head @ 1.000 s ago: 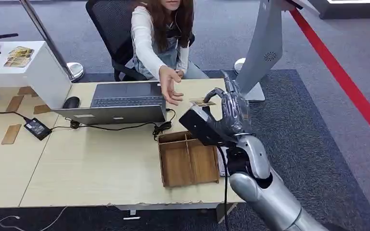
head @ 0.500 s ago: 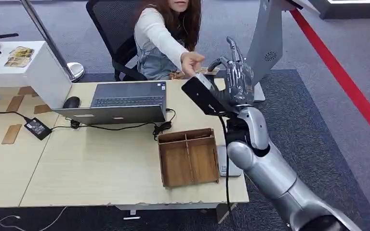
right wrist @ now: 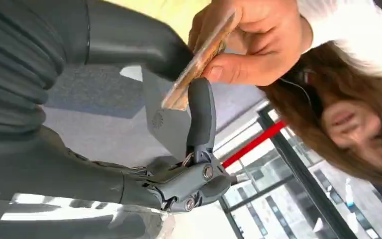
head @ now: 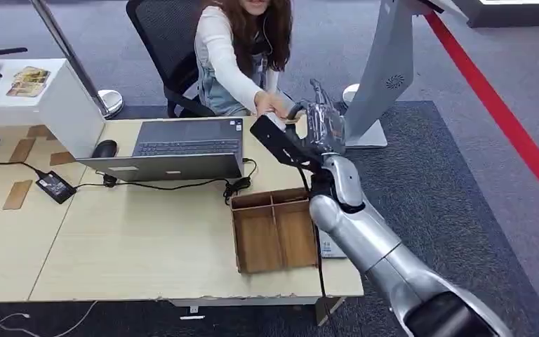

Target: Pass the card to the sensor for recognition and then transmit it.

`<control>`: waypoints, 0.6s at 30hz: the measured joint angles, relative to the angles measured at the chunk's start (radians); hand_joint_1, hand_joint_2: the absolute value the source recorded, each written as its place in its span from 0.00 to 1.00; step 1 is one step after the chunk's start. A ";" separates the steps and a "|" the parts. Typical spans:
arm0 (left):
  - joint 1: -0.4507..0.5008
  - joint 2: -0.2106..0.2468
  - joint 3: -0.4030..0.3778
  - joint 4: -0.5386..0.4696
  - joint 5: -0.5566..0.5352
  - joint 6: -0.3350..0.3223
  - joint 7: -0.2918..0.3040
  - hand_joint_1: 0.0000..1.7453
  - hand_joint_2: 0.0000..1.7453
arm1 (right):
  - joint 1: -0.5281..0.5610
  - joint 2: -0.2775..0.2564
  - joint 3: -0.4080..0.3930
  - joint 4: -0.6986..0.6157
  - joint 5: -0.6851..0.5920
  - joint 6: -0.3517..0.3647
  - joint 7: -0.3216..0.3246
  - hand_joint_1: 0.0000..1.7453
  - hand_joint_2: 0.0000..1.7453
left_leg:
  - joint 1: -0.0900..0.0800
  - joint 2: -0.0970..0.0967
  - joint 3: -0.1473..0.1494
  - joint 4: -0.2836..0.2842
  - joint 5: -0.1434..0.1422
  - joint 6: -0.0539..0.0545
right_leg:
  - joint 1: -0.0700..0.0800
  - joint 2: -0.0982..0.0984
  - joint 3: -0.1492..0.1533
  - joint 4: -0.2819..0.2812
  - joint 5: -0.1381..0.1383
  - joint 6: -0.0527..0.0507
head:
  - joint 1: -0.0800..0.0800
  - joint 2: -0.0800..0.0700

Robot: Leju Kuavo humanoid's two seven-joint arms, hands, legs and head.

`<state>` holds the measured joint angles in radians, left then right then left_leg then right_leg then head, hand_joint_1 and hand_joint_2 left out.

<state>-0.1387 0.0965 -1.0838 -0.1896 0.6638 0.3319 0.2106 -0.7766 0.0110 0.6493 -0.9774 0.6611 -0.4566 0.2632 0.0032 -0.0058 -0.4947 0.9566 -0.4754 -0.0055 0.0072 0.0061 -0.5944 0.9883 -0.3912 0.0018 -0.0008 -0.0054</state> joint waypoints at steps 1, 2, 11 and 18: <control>0.000 0.000 0.000 0.000 0.000 0.000 0.002 0.00 0.00 | 0.000 0.004 0.000 0.011 -0.003 -0.004 -0.003 0.00 1.00 | 0.000 0.000 0.000 0.000 0.000 0.000 | 0.000 0.000 0.000 0.000 0.000 0.000 | 0.000 0.000; -0.001 0.000 0.000 0.000 0.000 0.000 0.003 0.00 0.00 | 0.000 0.007 0.000 0.019 -0.005 -0.008 -0.005 0.00 1.00 | 0.000 0.000 0.000 0.000 0.000 0.000 | 0.000 0.000 0.000 0.000 0.000 0.000 | 0.000 0.000; 0.001 0.000 0.000 0.000 0.015 -0.004 0.016 0.00 0.00 | 0.025 0.003 -0.001 -0.042 0.008 -0.013 0.028 0.00 1.00 | -0.001 0.001 0.001 0.000 0.000 0.000 | 0.000 0.001 0.000 -0.001 0.000 0.000 | 0.000 0.000; 0.005 0.000 0.000 0.000 0.031 0.004 0.024 0.00 0.00 | 0.085 -0.048 -0.015 -0.247 0.047 -0.005 0.068 0.00 1.00 | -0.001 0.001 0.002 0.000 0.000 0.000 | 0.000 0.001 0.000 -0.001 0.000 0.000 | 0.000 0.000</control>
<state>-0.1332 0.0965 -1.0838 -0.1896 0.6951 0.3357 0.2350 -0.6914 -0.0374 0.6340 -1.2247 0.7084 -0.4616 0.3315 0.0027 -0.0049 -0.4928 0.9568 -0.4759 -0.0055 0.0072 0.0070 -0.5946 0.9877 -0.3915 0.0022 -0.0011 -0.0053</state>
